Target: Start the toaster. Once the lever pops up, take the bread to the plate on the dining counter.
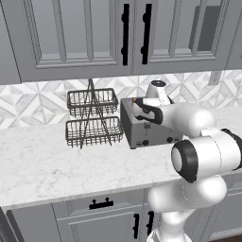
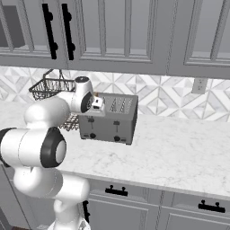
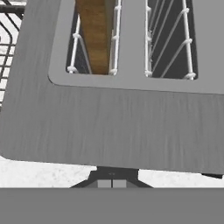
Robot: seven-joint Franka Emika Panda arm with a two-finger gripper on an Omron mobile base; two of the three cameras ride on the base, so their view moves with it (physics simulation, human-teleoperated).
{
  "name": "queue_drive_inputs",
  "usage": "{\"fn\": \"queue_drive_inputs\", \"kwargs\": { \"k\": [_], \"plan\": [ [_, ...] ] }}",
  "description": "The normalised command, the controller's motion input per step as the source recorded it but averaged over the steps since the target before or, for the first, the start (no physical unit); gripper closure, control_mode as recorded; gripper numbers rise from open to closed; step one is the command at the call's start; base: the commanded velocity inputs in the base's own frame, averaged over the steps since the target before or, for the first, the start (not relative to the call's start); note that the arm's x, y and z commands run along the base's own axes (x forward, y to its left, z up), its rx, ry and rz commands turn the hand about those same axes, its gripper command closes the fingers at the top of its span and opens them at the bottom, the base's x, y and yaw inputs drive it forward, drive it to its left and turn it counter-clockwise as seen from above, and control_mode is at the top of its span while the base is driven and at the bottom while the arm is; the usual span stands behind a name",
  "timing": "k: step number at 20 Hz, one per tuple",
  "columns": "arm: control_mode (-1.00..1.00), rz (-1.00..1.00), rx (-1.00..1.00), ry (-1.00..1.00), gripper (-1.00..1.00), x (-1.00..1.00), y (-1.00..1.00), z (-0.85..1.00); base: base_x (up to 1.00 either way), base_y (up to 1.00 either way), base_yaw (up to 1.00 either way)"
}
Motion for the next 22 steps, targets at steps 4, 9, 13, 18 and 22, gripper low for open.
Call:
{"fn": "queue_drive_inputs", "kwargs": {
  "k": [4, 9, 13, 18, 22],
  "plan": [
    [-1.0, 0.0, 0.0, 0.0, 1.0, 0.0, 0.0, -0.27, 0.0, 0.0, 0.0],
    [-1.0, 0.0, 0.0, 0.0, 1.0, 0.0, 0.0, -0.34, 0.0, 0.0, 0.0],
    [-1.0, 0.0, 0.0, 0.0, 1.0, 0.0, 0.0, -0.36, 0.0, 0.0, 0.0],
    [-1.0, 0.0, -0.06, 0.0, 1.0, 0.0, 0.0, -0.67, 0.0, 0.0, 0.0],
    [-1.0, 0.0, -0.1, 0.0, 1.0, 0.0, 0.0, -0.91, 0.0, 0.0, 0.0]
  ]
}}
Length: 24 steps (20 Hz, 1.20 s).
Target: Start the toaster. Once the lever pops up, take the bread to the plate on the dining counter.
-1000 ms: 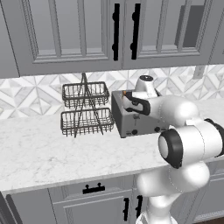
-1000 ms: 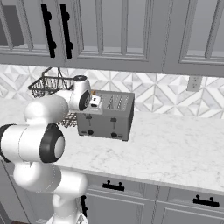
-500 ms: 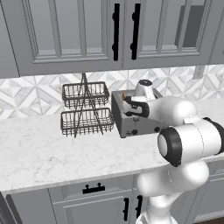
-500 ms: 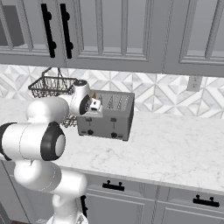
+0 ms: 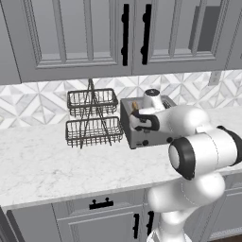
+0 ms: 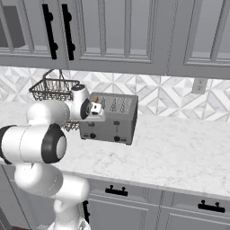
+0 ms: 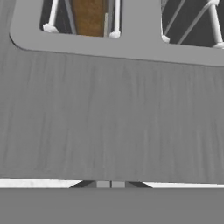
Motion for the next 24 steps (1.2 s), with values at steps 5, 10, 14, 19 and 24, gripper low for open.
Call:
{"fn": "queue_drive_inputs", "kwargs": {
  "k": [5, 10, 14, 19, 24],
  "plan": [
    [-1.0, 0.0, -0.09, 0.0, 1.0, 0.0, -0.01, -0.99, 0.0, 0.0, 0.0],
    [-1.0, 0.0, -0.03, 0.0, 1.0, -0.01, -0.1, -1.0, 0.0, 0.0, 0.0],
    [-1.0, 0.0, 0.0, 0.0, 1.0, -0.09, -0.2, -1.0, 0.0, 0.0, 0.0],
    [-1.0, 0.0, 0.04, -0.01, 1.0, -0.46, -0.29, -0.47, 0.0, 0.0, 0.0],
    [-1.0, 0.0, 0.14, -0.01, 1.0, -0.59, -0.18, 0.51, 0.0, 0.0, 0.0]
  ]
}}
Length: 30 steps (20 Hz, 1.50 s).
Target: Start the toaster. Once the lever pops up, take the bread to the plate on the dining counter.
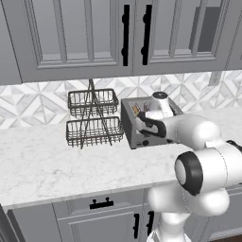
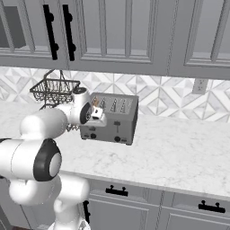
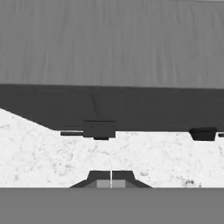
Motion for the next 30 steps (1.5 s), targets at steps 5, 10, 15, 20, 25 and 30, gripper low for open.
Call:
{"fn": "queue_drive_inputs", "kwargs": {
  "k": [5, 10, 15, 20, 25, 30],
  "plan": [
    [-1.0, 0.0, 0.12, 0.0, 1.0, -0.45, -0.03, 0.71, 0.0, 0.0, 0.0],
    [-1.0, 0.0, 0.1, -0.13, 1.0, -0.28, 0.0, 0.5, 0.0, 0.0, 0.0],
    [-1.0, 0.0, 0.11, -0.24, 1.0, -0.03, 0.0, 0.43, 0.0, 0.0, 0.0],
    [-1.0, 0.0, 0.05, -0.18, 1.0, 0.0, 0.0, 0.38, 0.0, 0.0, 0.0],
    [-1.0, -0.01, 0.0, -0.12, 1.0, 0.0, 0.15, 0.3, 0.0, 0.0, 0.0],
    [-1.0, -0.02, 0.0, -0.07, 1.0, 0.0, 0.23, 0.21, 0.0, 0.0, 0.0]
  ]
}}
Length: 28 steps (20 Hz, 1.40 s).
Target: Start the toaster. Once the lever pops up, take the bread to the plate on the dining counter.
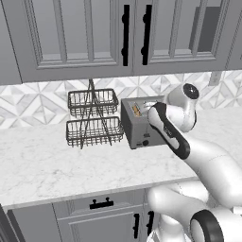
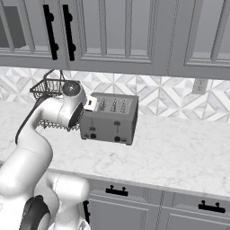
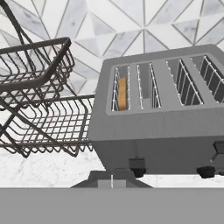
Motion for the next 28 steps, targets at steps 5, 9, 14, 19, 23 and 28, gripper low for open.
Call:
{"fn": "queue_drive_inputs", "kwargs": {
  "k": [5, 9, 14, 19, 23, 28],
  "plan": [
    [-1.0, 0.0, 0.0, 0.0, 1.0, 0.16, 0.05, 0.06, 0.0, 0.0, 0.0],
    [-1.0, 0.0, 0.0, 0.0, 1.0, 0.3, 0.0, 0.0, 0.0, 0.0, 0.0],
    [-1.0, -0.02, 0.0, 0.0, 1.0, 0.33, 0.01, 0.0, 0.0, 0.0, 0.0],
    [-1.0, -0.02, -0.01, 0.0, 1.0, 0.33, 0.04, -0.03, 0.0, 0.0, 0.0],
    [-1.0, -0.02, -0.01, 0.0, 1.0, 0.37, 0.0, -0.07, 0.0, 0.0, 0.0],
    [-1.0, -0.01, -0.01, 0.0, 1.0, 0.3, 0.0, -0.1, 0.0, 0.0, 0.0]
  ]
}}
